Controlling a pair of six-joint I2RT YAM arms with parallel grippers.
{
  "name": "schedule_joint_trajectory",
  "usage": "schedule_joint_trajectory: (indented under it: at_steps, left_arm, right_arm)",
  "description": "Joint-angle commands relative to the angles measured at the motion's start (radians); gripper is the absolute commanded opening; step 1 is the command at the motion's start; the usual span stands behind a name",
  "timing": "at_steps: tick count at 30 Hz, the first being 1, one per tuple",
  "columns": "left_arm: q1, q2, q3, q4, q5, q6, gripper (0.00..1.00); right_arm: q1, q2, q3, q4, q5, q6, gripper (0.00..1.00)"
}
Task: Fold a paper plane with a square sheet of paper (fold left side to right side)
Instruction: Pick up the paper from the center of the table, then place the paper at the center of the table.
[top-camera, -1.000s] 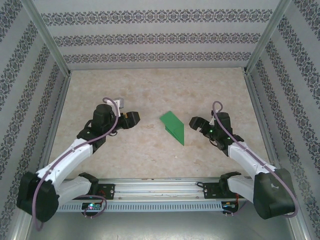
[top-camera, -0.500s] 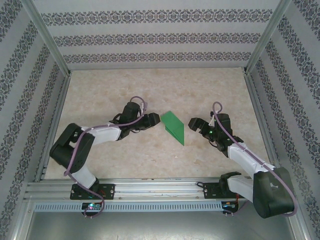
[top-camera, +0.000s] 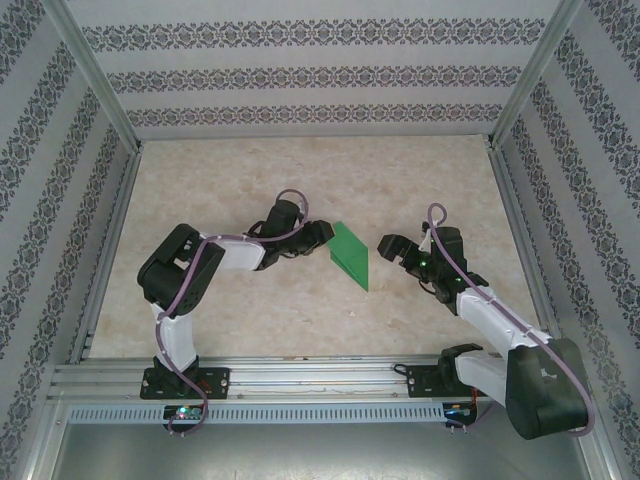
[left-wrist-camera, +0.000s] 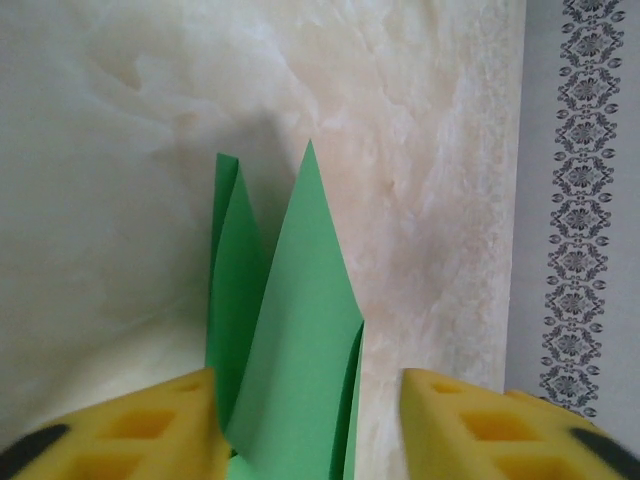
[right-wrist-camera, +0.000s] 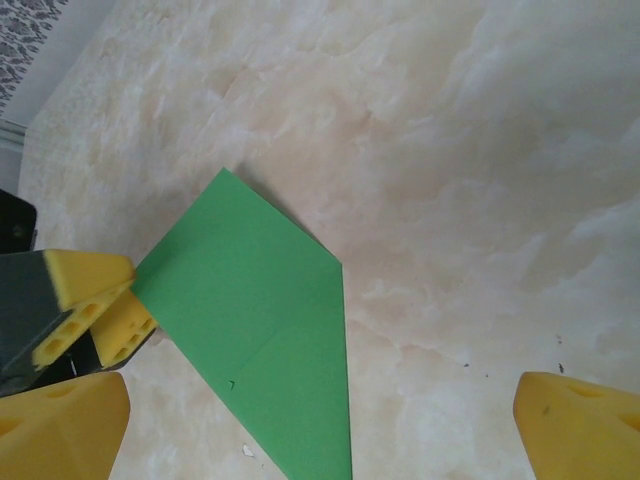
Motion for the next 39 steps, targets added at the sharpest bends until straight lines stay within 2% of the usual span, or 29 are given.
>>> schedule_joint_trajectory:
  at_steps: [1,5,8,11,14,21,26,33,39]
  left_arm:
    - [-0.014,0.036,0.051,0.03,0.014,-0.011,0.29]
    - [-0.013,0.048,0.065,0.016,0.017,0.008,0.08]
    - [-0.011,0.019,0.052,0.006,0.016,0.054,0.0]
    - [-0.002,-0.036,0.02,0.032,0.052,0.114,0.0]
    - [0.016,-0.107,-0.013,0.032,0.146,0.199,0.0]
    - [0.085,-0.317,-0.18,0.039,0.382,0.356,0.0]
    - [0.13,-0.411,-0.269,0.018,0.5,0.403,0.0]
    - [0.141,-0.451,-0.267,-0.112,0.531,0.484,0.0]
    - [0.144,-0.447,-0.258,-0.167,0.482,0.504,0.0]
  right_arm:
    - [-0.012,-0.021,-0.011,0.015,-0.019,0.01,0.98]
    - [-0.017,-0.025,-0.009,0.014,-0.047,0.0,0.97]
    - [-0.022,-0.023,-0.003,0.008,-0.077,-0.019,0.93]
    - [-0.034,-0.008,0.012,0.01,-0.148,-0.053,0.88]
    - [-0.038,0.019,0.043,0.012,-0.264,-0.113,0.85]
    - [-0.025,0.116,0.103,0.036,-0.491,-0.233,0.89]
    - [0.048,0.247,0.135,0.107,-0.611,-0.276,0.91]
    - [0.168,0.429,0.187,0.244,-0.659,-0.255,0.86]
    - [0.208,0.504,0.226,0.287,-0.705,-0.221,0.68]
